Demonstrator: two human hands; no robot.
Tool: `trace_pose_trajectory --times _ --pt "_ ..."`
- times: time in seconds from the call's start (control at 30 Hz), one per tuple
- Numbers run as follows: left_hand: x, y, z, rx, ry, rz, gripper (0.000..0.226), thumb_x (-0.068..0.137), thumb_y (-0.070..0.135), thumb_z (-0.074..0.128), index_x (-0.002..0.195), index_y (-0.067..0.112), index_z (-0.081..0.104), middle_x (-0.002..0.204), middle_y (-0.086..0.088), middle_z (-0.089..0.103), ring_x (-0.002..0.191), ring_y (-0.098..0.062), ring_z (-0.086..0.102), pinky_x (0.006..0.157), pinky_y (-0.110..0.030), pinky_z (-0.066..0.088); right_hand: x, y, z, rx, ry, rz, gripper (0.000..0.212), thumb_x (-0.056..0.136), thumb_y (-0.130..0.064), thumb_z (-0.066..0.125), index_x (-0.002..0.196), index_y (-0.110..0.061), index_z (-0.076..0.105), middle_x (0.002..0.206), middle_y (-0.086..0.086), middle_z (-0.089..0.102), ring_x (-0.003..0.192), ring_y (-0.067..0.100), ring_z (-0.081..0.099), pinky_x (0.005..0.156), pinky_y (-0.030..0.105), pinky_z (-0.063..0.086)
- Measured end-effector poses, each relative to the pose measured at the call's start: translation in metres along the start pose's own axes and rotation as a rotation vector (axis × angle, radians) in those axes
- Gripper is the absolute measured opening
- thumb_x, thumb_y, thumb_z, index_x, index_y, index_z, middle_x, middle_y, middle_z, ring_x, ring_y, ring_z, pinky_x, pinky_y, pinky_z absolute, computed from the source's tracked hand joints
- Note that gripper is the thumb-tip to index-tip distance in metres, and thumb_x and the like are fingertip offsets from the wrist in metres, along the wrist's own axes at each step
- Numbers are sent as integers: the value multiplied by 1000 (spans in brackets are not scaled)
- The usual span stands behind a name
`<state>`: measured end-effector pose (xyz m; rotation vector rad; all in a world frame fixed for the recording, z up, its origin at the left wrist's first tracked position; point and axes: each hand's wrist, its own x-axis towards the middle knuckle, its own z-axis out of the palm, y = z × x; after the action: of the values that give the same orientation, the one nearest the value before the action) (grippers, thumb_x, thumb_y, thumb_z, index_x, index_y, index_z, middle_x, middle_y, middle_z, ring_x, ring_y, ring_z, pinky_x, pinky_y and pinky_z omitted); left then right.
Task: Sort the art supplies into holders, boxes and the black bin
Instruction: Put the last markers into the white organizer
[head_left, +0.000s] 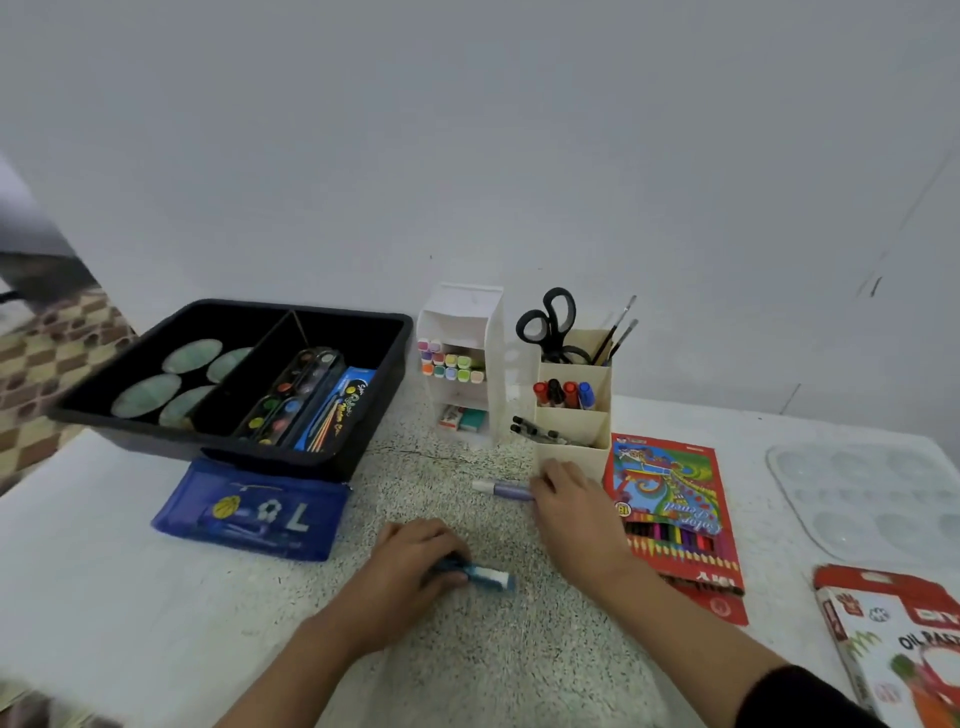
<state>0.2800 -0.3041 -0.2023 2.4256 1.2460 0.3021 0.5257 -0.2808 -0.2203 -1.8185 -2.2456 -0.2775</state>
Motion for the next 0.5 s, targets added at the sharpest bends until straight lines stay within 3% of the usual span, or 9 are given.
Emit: trace_pose_trajectory --times 0.13,0.27,0.4,0.5 --pt "0 -2 -8 -172 104 -69 13 98 31 62 105 41 59 103 29 62 101 7 57 93 -23 41 -9 -8 -6 33 21 30 36 63 -20 89 92 -18 67 88 1 66 83 23 61 66 39 50" --pt "-1 0 -29 -447 308 -160 35 98 14 63 116 42 55 105 23 65 97 2 67 81 -14 51 -11 -22 -35 411 119 55 9 95 -25 65 102 -21 61 86 -6 63 68 13 58 58 33 51" --pt "13 -4 -65 -504 401 -80 28 96 19 64 113 40 56 104 23 64 100 -2 67 85 -15 52 6 -40 -74 678 266 89 7 99 -26 60 104 -23 62 90 -14 58 74 0 52 60 15 41" --pt "25 -11 -93 -505 436 -9 19 93 29 65 105 41 57 101 25 65 96 1 64 81 -13 49 24 -50 -93 743 417 107 5 95 -20 66 98 -17 66 85 -13 57 74 1 52 63 12 37"
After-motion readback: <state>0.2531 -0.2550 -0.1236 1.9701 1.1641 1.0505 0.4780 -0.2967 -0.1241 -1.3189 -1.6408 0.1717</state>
